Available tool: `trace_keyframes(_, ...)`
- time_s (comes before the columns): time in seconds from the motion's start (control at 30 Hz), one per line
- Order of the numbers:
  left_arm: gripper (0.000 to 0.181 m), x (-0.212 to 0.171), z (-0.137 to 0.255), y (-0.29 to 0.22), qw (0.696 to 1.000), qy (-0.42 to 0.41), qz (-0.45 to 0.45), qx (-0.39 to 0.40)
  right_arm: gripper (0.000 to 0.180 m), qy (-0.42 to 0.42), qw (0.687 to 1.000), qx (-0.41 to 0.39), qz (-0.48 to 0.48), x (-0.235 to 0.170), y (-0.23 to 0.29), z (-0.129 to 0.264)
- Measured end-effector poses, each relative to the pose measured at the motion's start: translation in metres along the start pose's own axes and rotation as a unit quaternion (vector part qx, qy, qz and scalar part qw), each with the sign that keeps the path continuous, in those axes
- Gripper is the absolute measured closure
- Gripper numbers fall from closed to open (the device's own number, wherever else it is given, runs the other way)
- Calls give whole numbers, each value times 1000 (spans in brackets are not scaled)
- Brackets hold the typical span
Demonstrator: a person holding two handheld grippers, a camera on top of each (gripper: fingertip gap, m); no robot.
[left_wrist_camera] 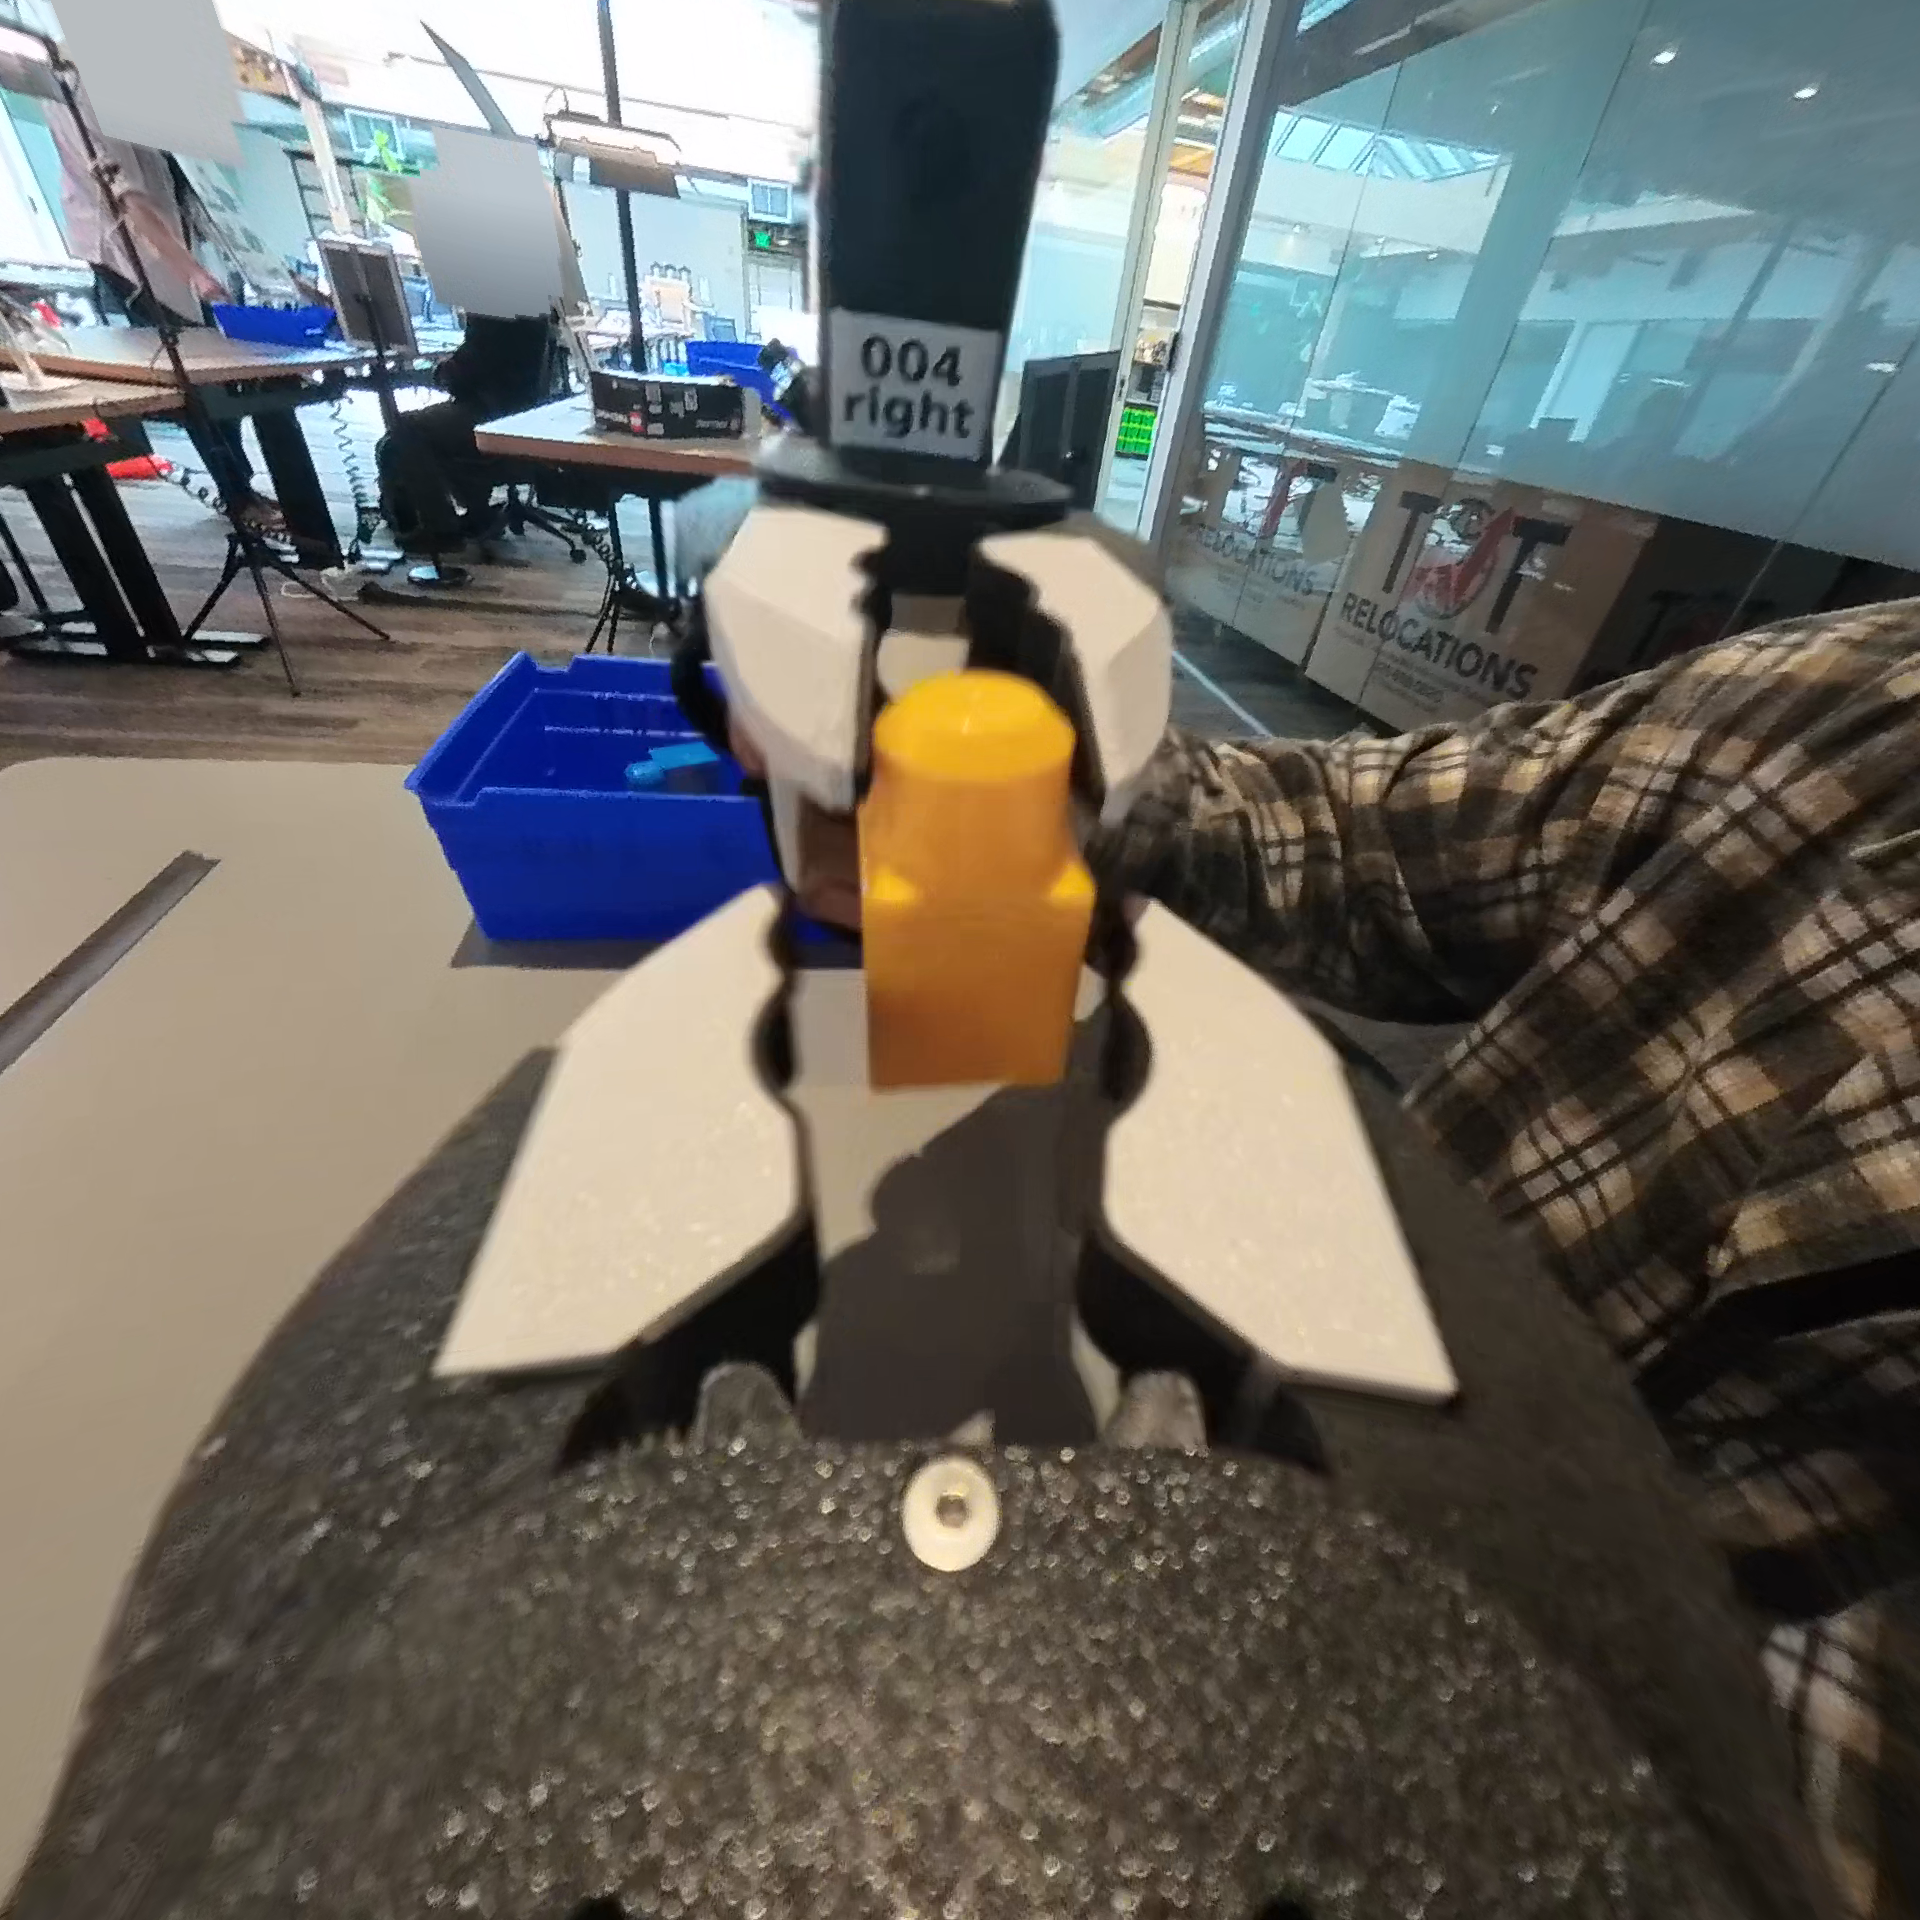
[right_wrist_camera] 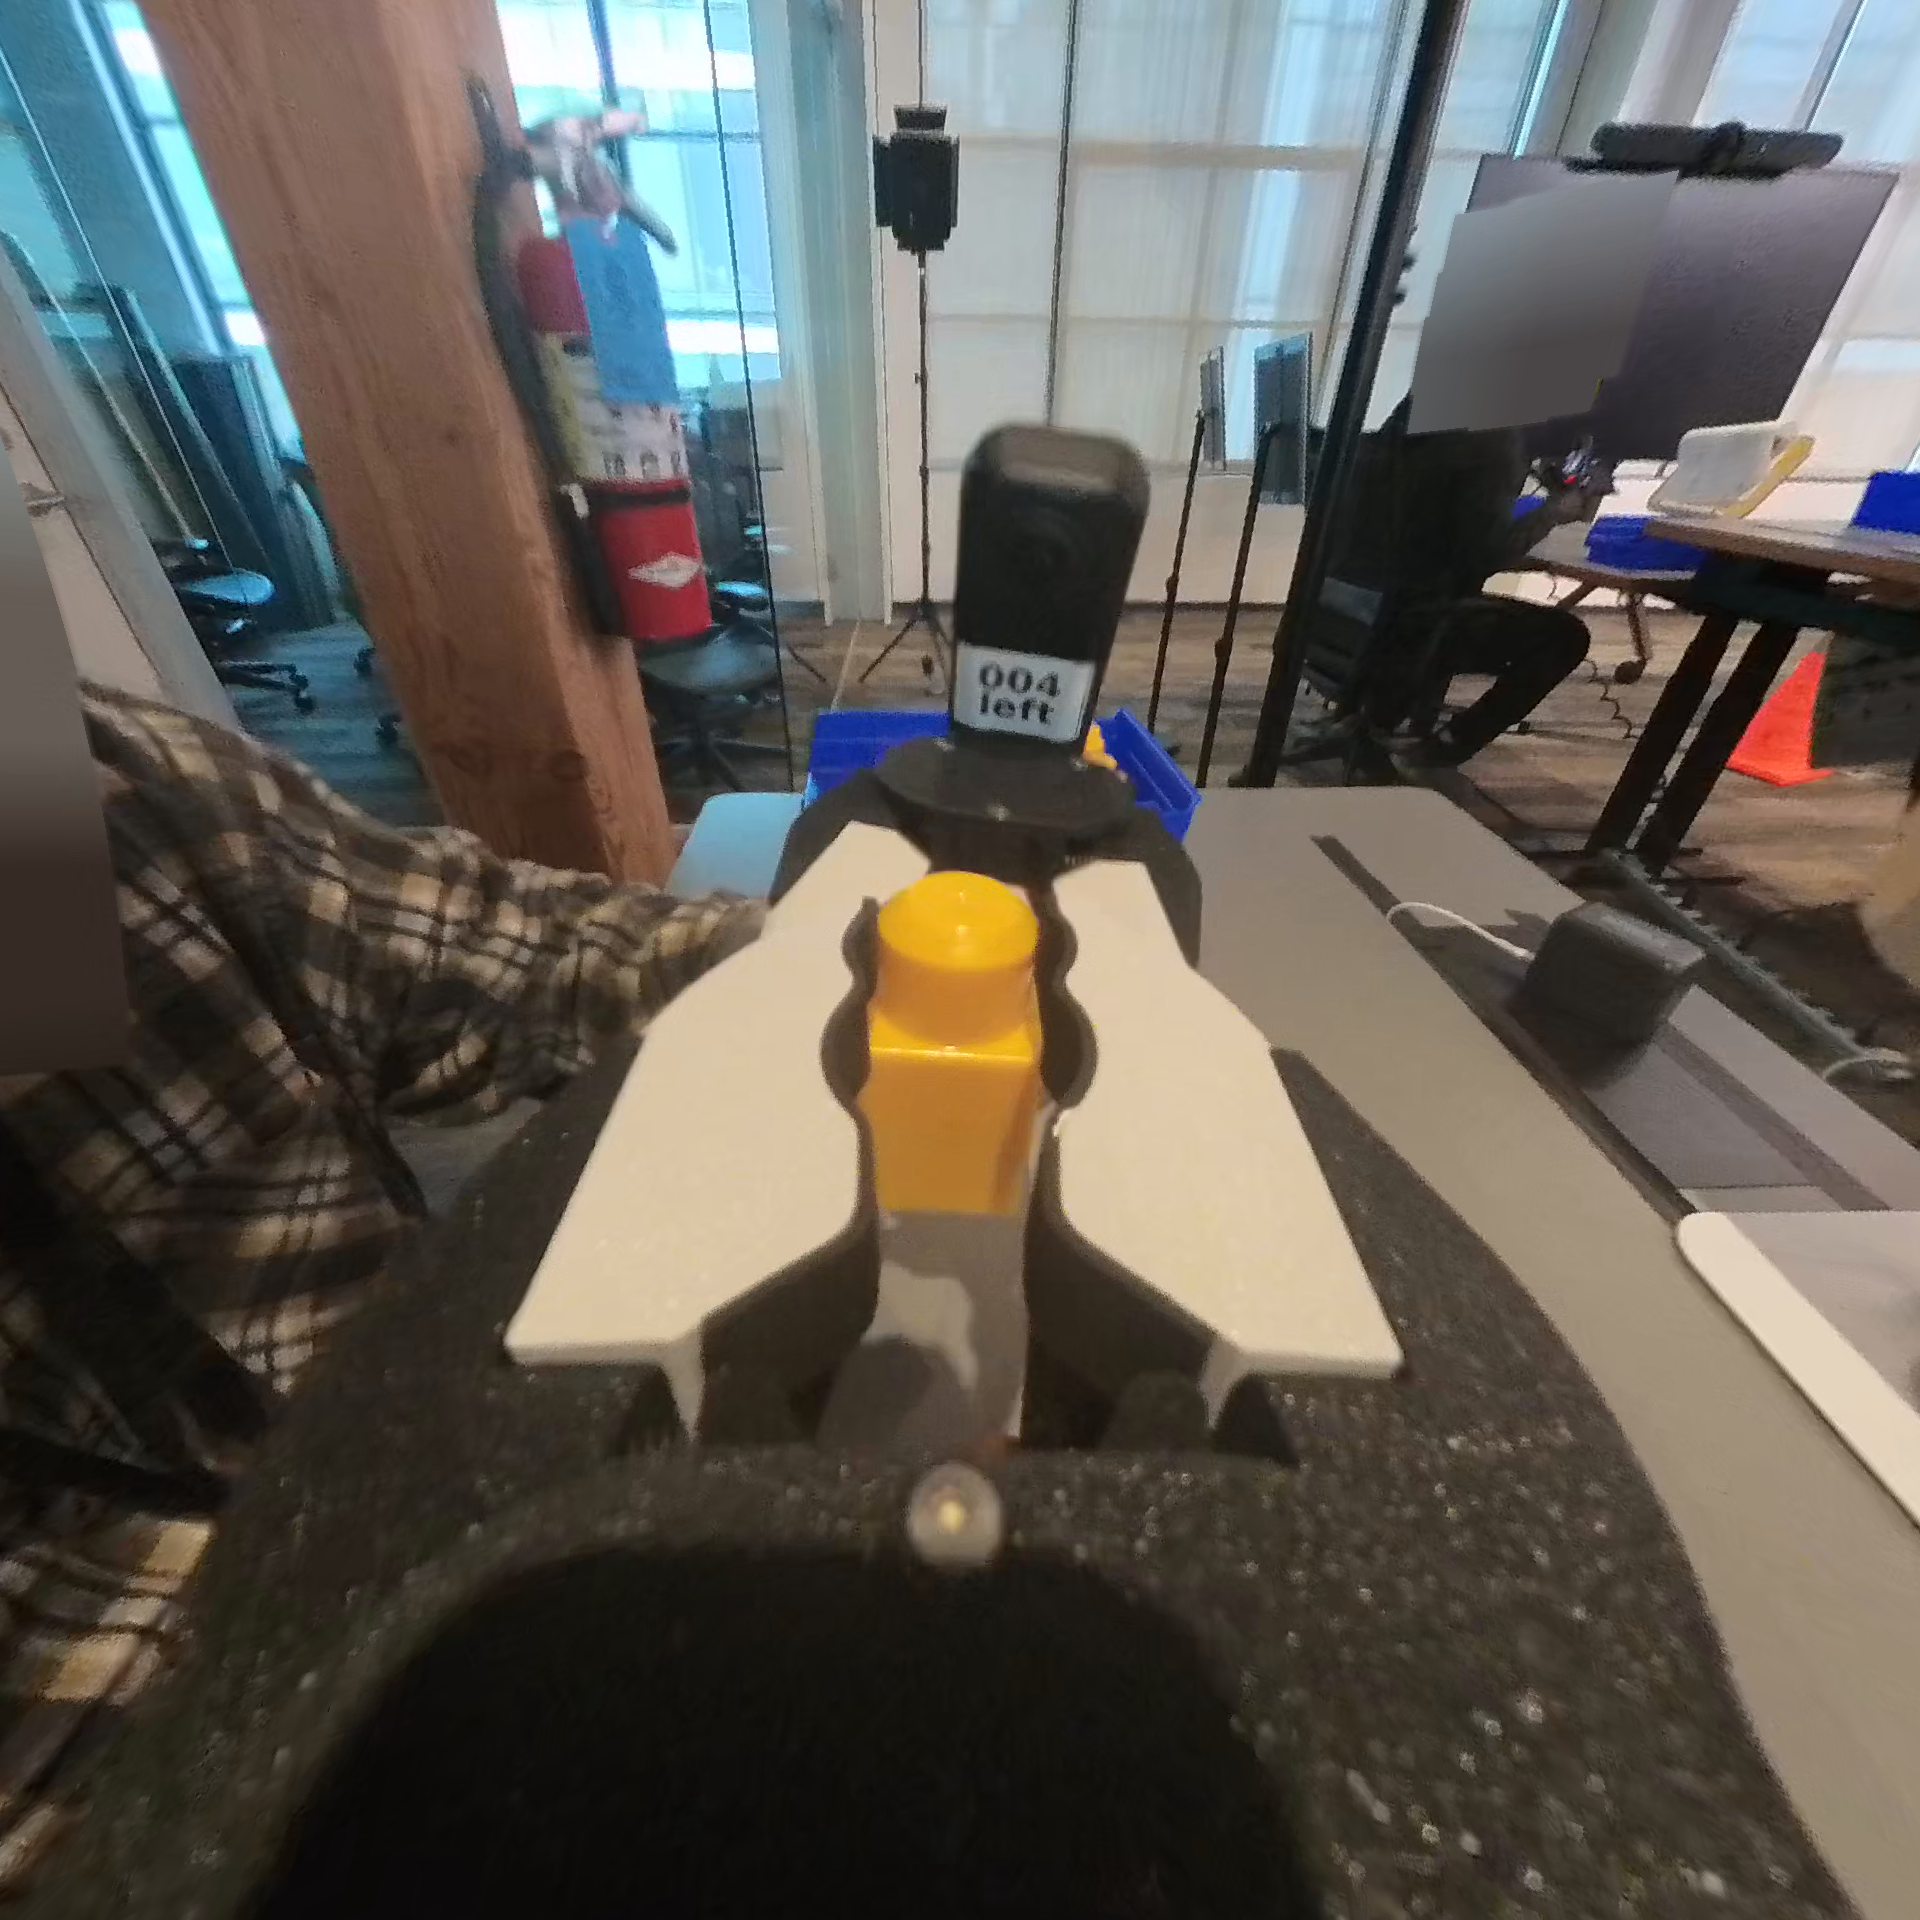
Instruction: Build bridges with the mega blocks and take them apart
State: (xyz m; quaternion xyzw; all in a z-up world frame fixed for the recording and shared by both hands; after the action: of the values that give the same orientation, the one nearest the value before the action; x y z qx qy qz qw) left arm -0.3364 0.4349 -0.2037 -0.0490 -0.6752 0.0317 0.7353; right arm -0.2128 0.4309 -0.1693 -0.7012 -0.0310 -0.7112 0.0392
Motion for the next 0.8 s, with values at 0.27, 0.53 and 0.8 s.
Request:
trace_keyframes(0.27,87,-2,0,5,999,21,23,15,151,117,948,-295,16,32,-18,165)
trace_keyframes(0.53,95,6,4,0,1000,10,14,13,151,272,811,-494,-158,-58,-20,329)
trace_keyframes(0.8,99,10,12,-1,1000,-2,3,21,150,293,791,-495,-211,-109,-22,338)
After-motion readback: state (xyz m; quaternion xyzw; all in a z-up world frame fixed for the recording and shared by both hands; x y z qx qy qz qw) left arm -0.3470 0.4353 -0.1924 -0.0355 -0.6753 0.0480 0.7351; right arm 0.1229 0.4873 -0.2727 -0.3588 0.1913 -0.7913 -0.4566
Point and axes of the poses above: each gripper's, where its closed fingertips meet, z back along the fingers, x out of its top, y = z × x across the jaws, the point moved 8 cm from there along z, back along the fingers, and after that the axes turned 5 degrees about x, right-handed, at the moved point
